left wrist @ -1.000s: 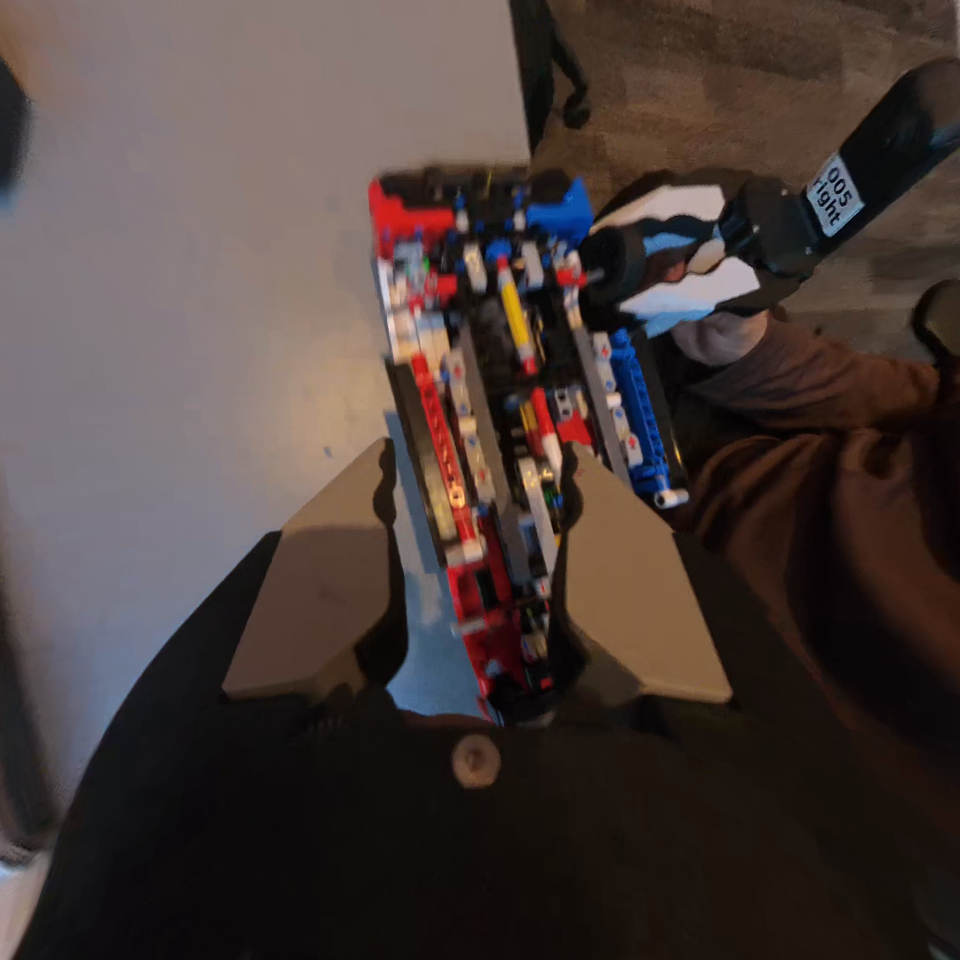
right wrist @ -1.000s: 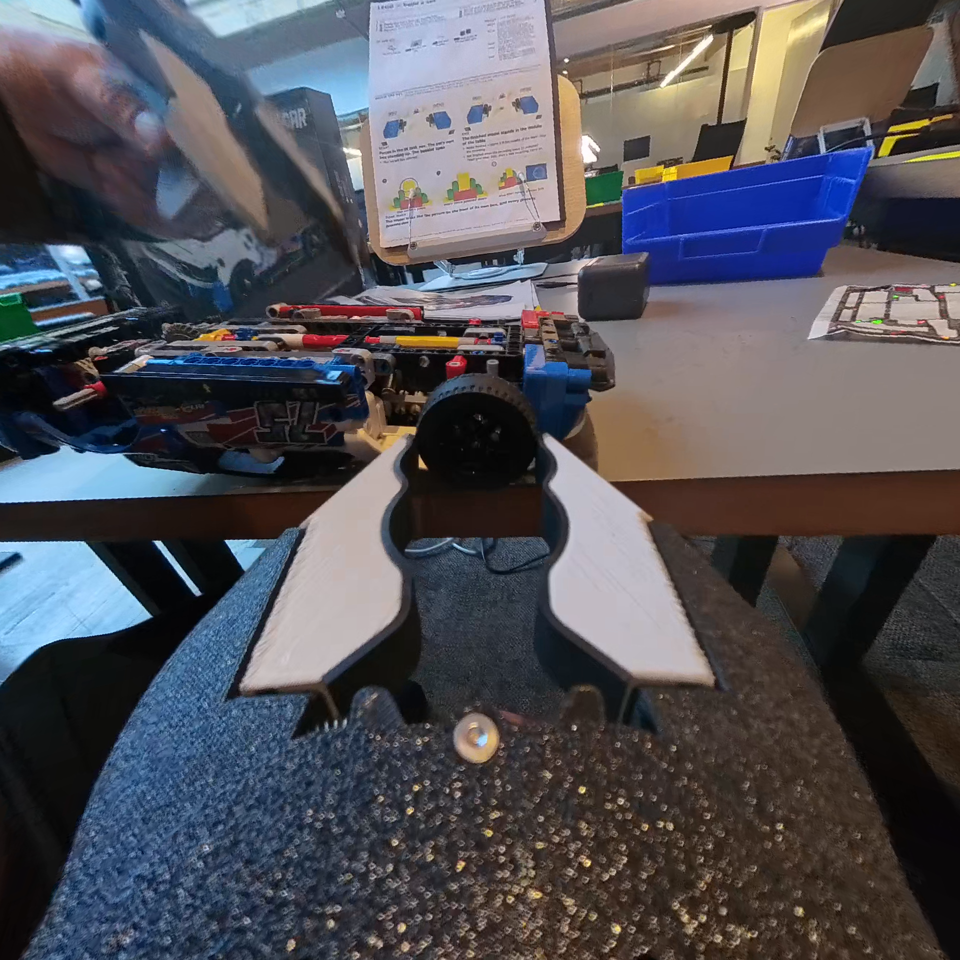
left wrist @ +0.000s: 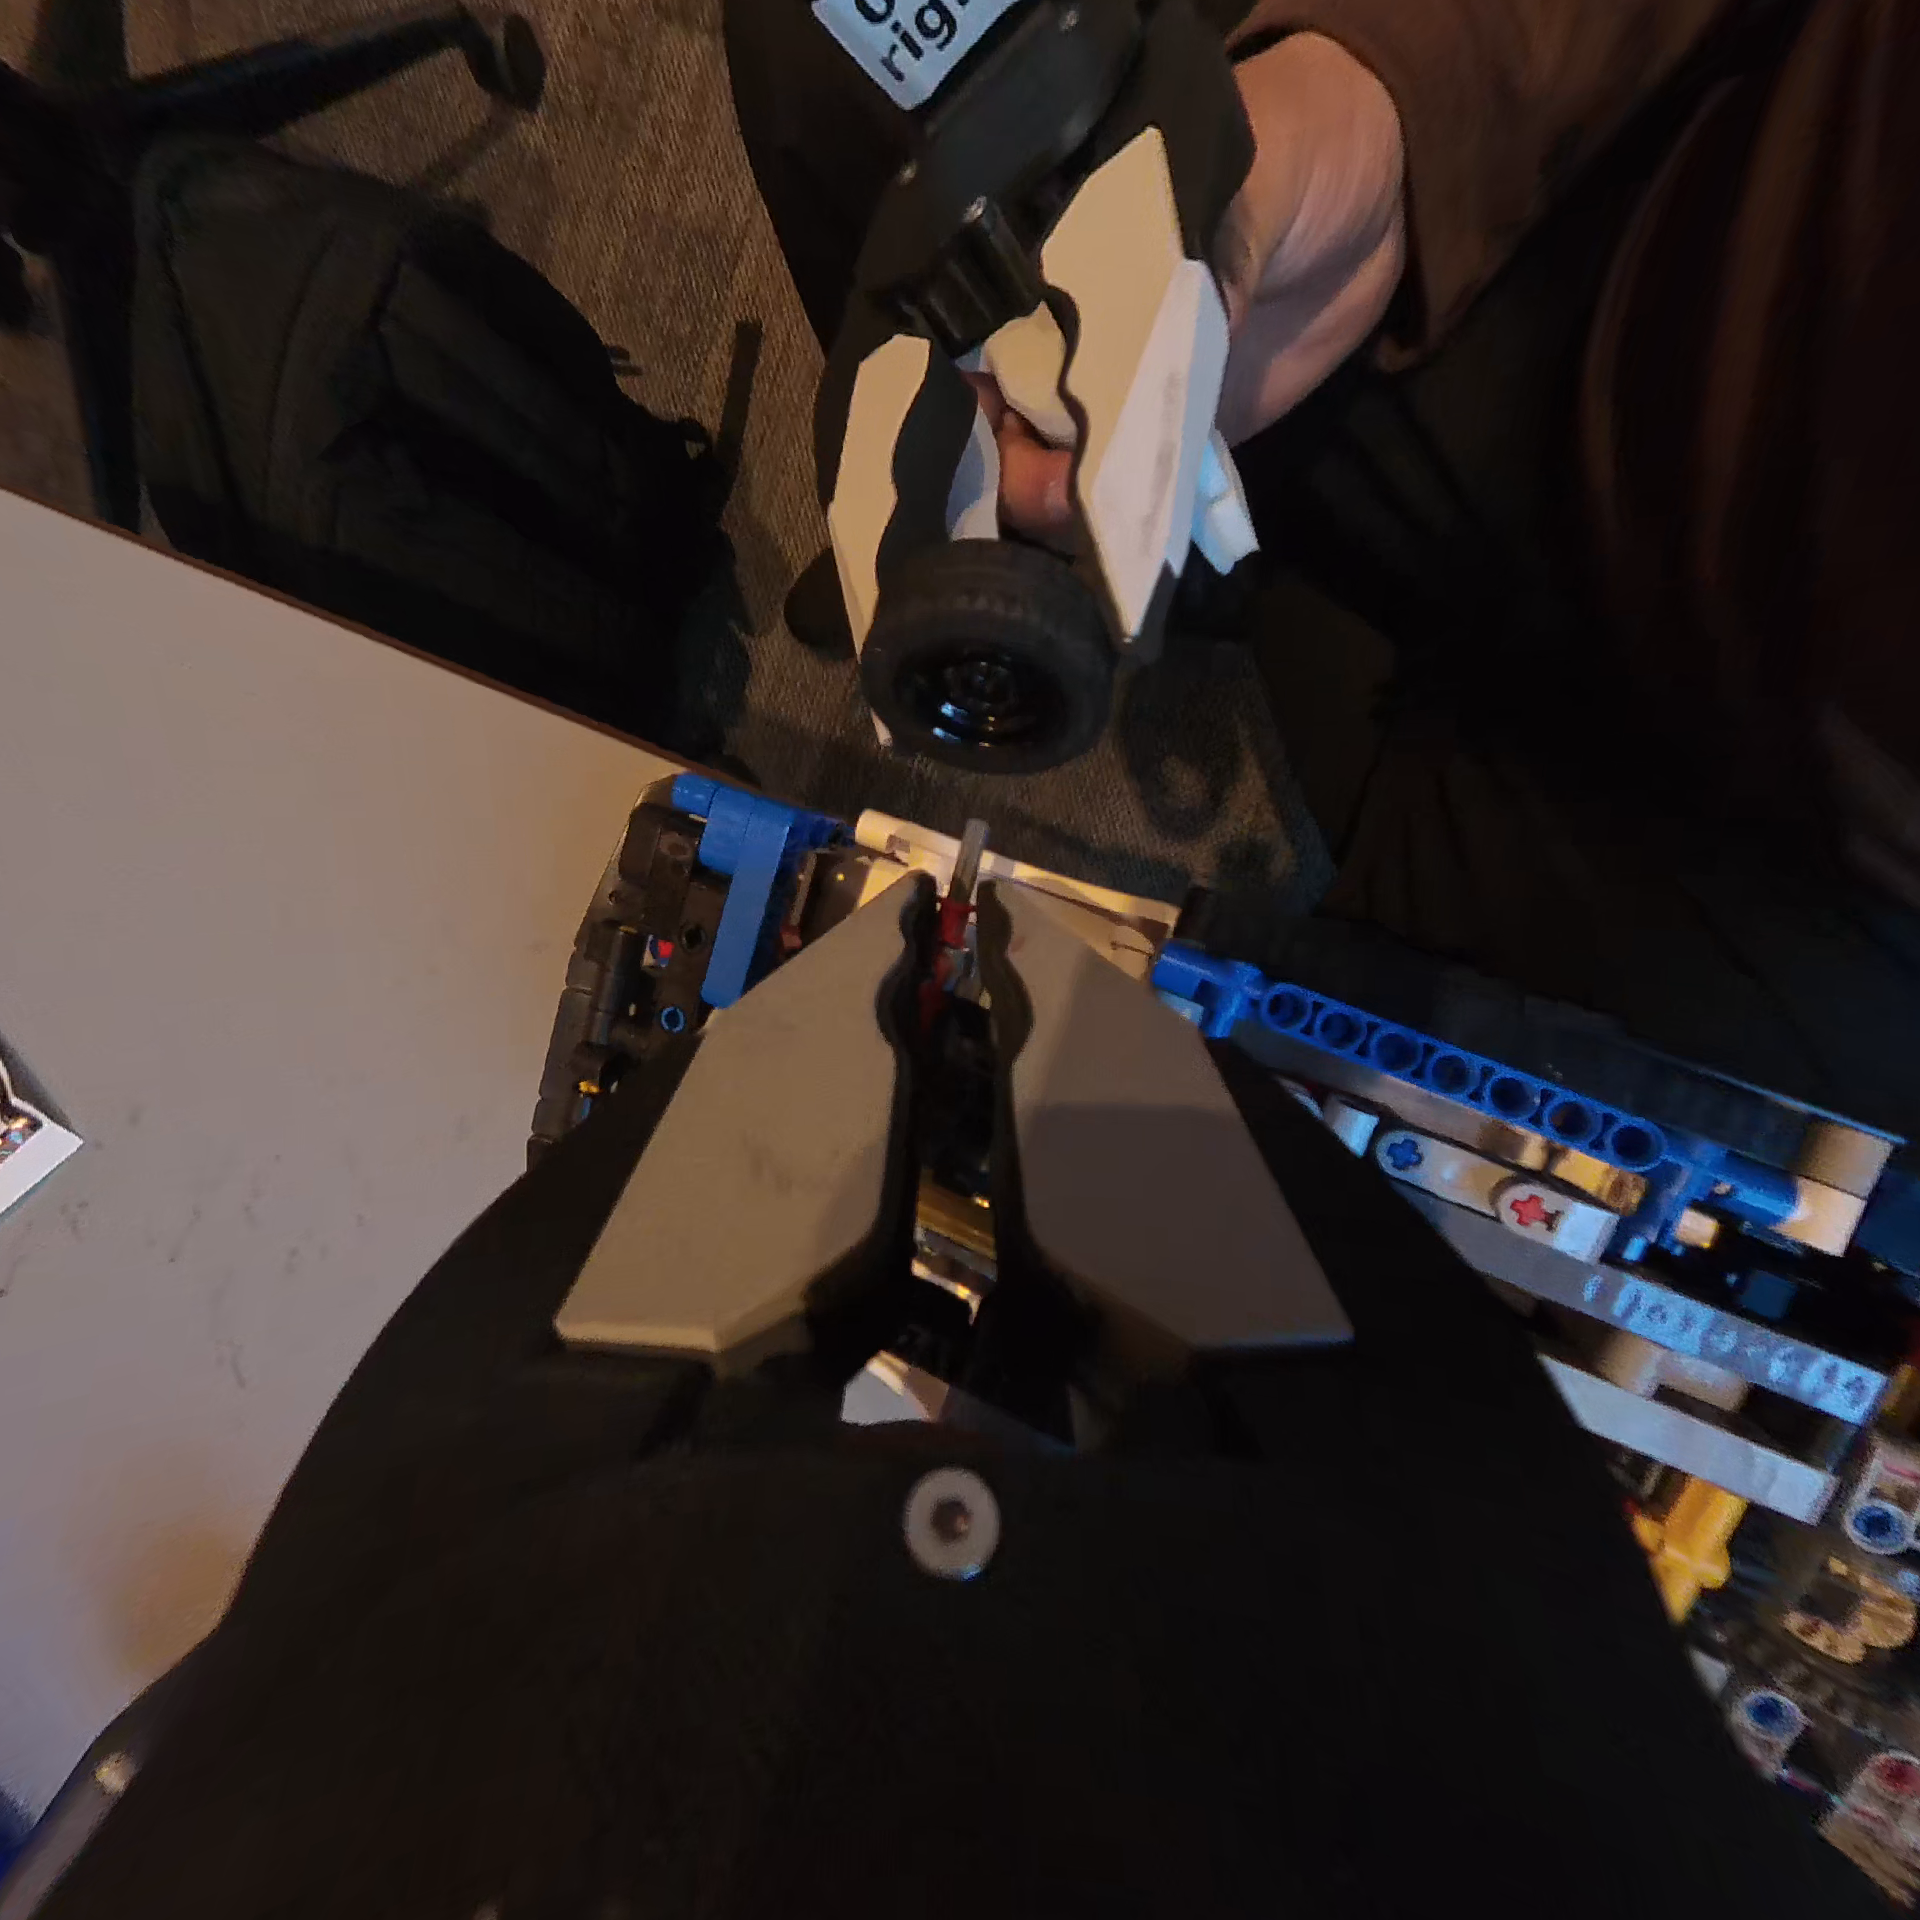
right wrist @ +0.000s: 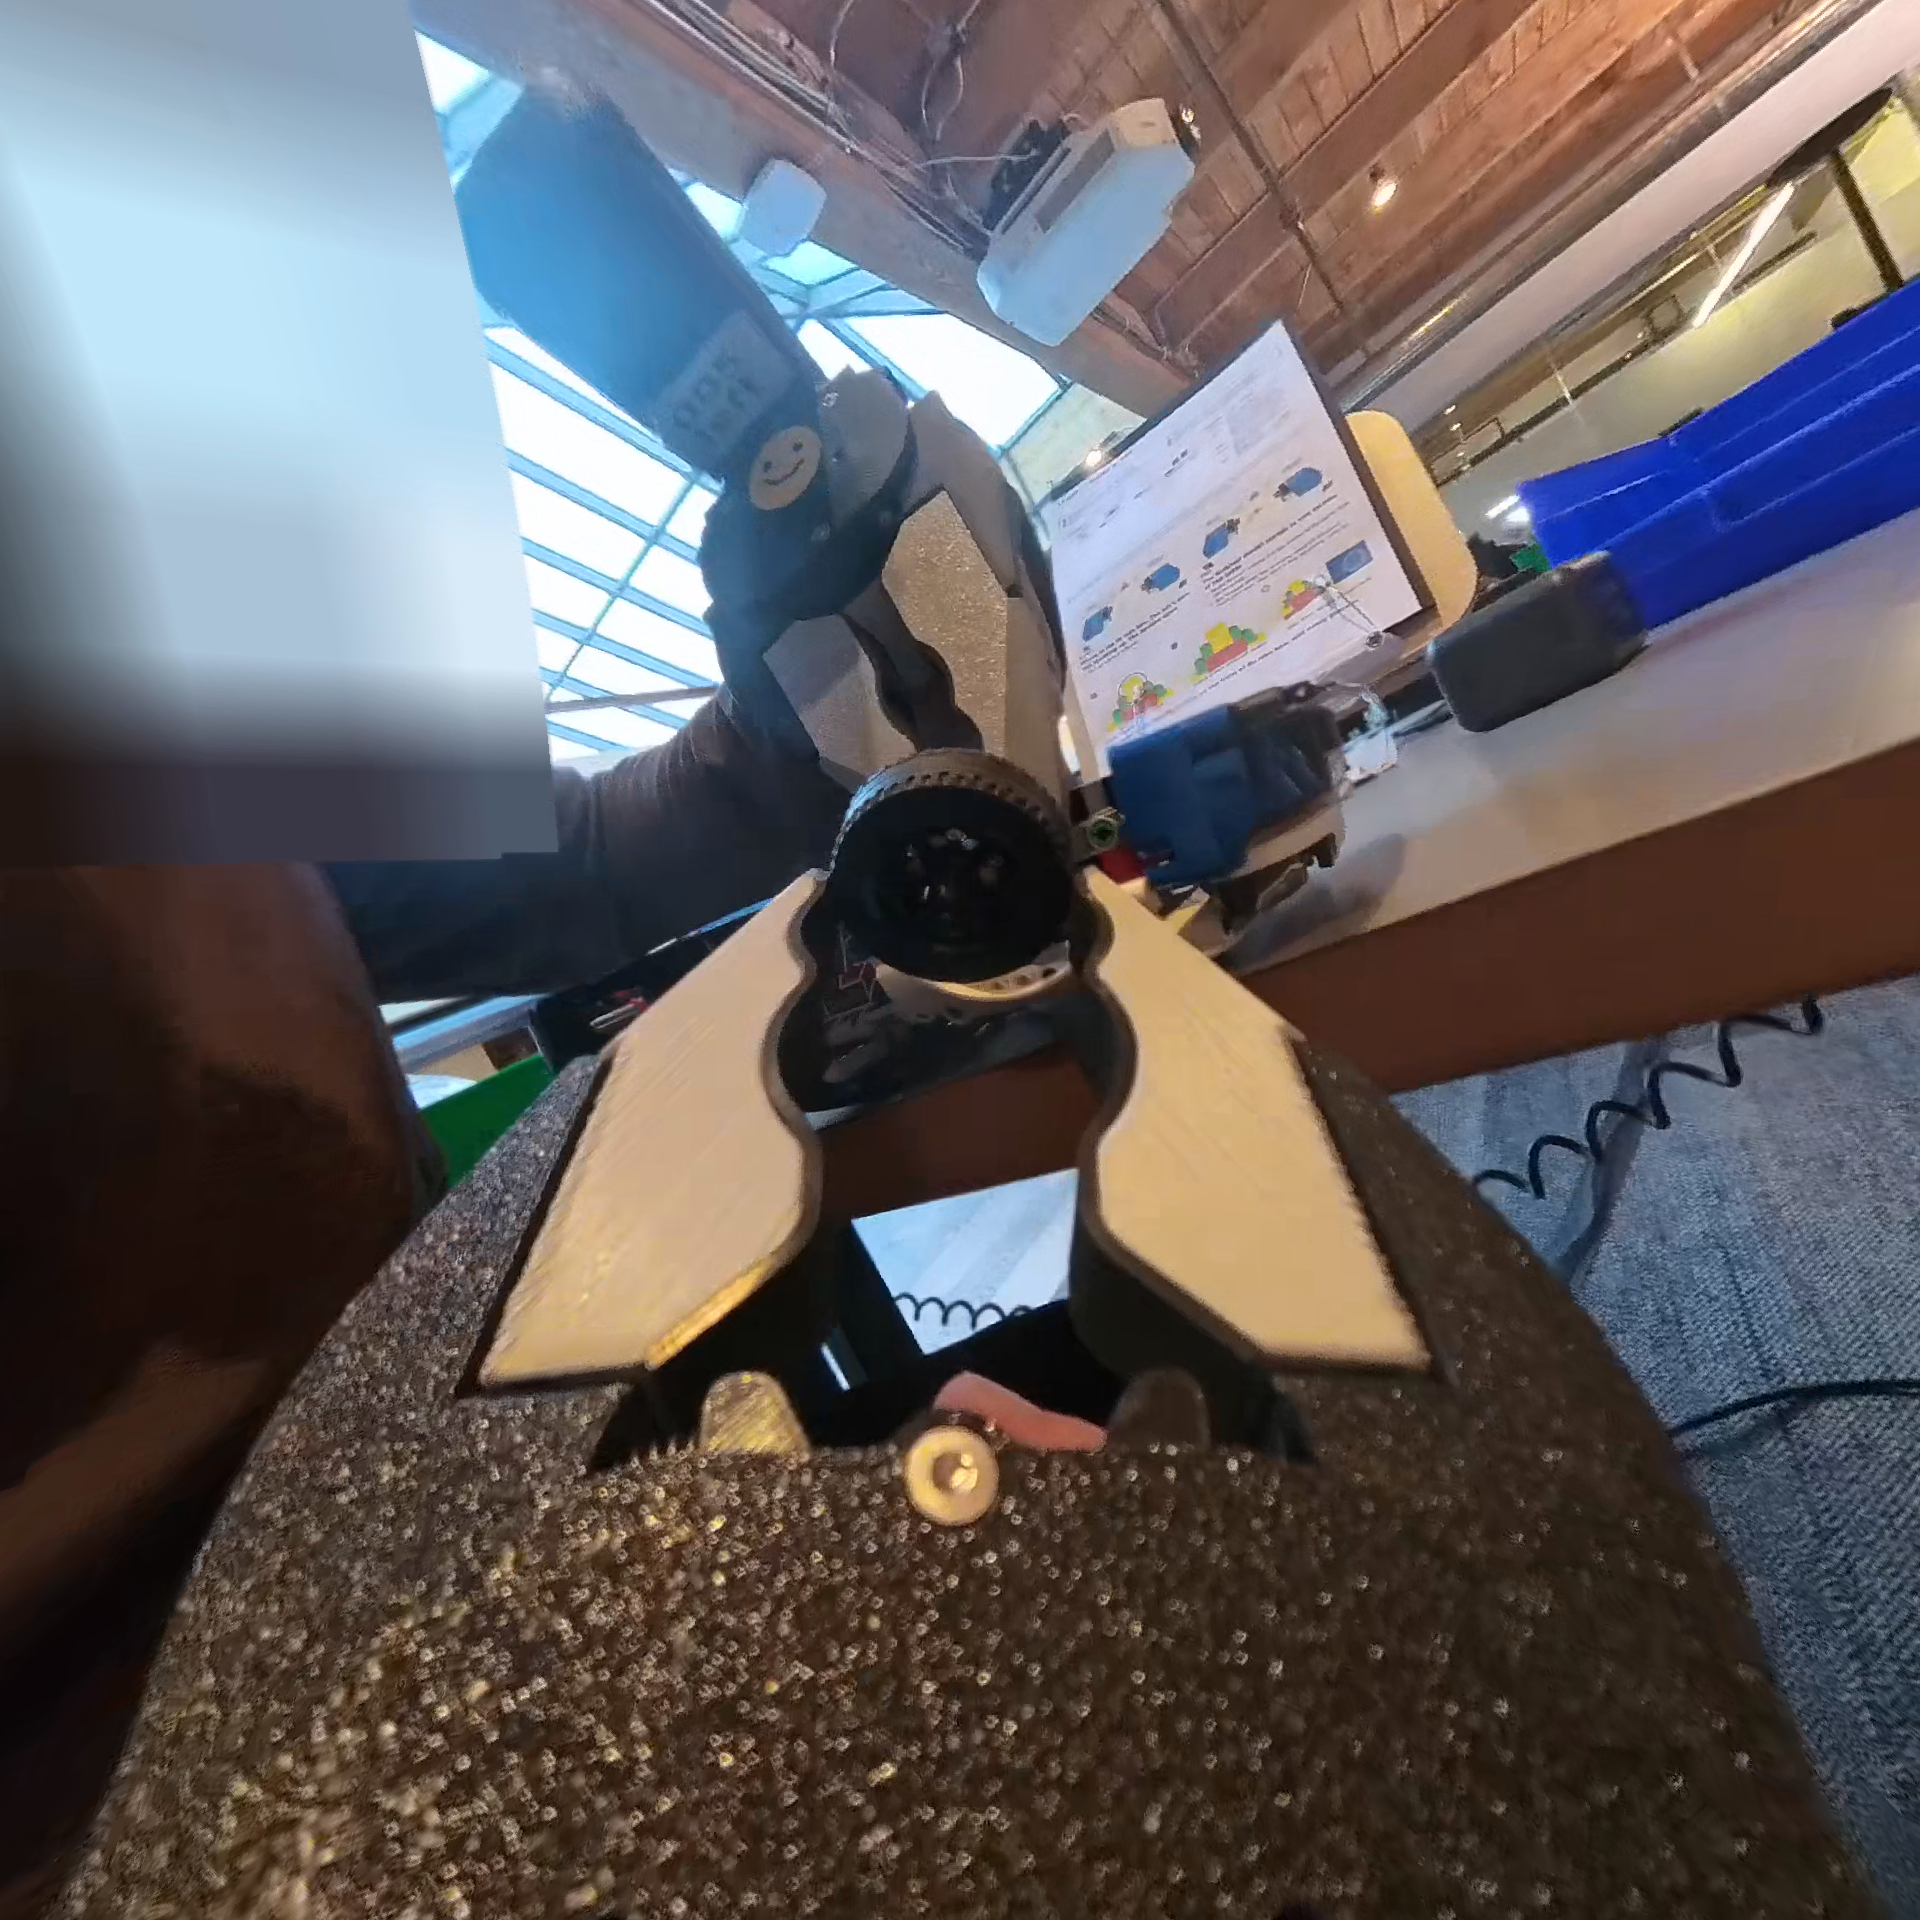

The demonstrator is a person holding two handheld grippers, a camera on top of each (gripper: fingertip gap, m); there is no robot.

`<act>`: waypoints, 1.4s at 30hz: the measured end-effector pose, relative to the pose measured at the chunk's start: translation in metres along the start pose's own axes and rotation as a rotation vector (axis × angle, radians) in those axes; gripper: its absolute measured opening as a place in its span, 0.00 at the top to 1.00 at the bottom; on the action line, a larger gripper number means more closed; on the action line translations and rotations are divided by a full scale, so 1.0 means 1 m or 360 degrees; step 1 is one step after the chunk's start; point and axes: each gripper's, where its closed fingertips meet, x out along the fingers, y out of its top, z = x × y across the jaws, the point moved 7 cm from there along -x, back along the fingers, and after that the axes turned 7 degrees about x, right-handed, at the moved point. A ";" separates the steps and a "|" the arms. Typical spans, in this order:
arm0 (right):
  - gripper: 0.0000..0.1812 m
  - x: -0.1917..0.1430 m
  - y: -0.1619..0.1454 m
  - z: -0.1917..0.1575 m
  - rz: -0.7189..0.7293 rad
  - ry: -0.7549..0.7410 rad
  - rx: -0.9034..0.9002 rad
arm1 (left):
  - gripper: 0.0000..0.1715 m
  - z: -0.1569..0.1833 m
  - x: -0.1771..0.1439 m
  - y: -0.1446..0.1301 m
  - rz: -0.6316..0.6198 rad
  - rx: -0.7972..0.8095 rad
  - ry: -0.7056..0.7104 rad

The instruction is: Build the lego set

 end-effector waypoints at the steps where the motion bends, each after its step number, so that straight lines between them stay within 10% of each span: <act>1: 0.78 0.002 -0.001 -0.002 -0.0009 0.0002 -0.0028 | 0.98 0.000 0.000 -0.001 0.0025 0.0004 0.0007; 42: 0.78 0.019 -0.001 0.000 -0.0201 -0.0275 -0.0464 | 1.00 -0.004 0.000 -0.004 0.0139 0.0162 0.0034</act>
